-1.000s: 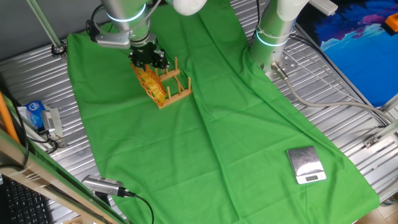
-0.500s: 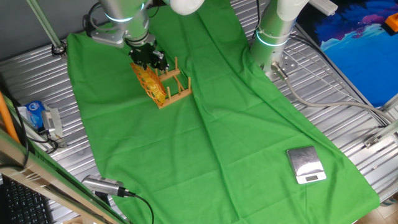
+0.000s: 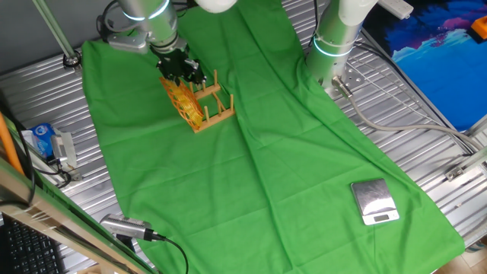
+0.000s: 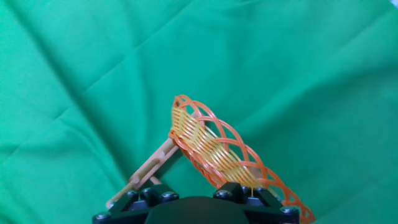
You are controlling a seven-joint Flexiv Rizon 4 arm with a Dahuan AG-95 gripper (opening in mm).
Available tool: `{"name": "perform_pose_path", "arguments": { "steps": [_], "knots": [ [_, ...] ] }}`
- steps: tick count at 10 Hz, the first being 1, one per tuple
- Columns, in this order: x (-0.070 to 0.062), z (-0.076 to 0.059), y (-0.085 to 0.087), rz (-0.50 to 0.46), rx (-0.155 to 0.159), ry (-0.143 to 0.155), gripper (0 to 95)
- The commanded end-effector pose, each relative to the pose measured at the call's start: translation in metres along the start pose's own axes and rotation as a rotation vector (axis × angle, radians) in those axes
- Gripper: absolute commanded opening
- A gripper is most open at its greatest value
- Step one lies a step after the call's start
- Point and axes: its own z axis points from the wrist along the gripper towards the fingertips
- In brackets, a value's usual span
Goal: Take the dish off the dish rack
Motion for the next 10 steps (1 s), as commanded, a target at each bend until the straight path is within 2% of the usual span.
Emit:
{"name": "perform_pose_path", "arguments": {
  "steps": [1,2,6,10],
  "knots": [
    [0.0,-0.001,0.001,-0.387,0.035,0.029,57.0],
    [0.0,-0.001,0.001,-0.452,0.04,0.035,57.0],
    [0.0,-0.006,-0.005,-0.616,0.036,0.04,57.0],
    [-0.002,-0.01,-0.013,-0.649,0.049,0.065,57.0]
  ]
}}
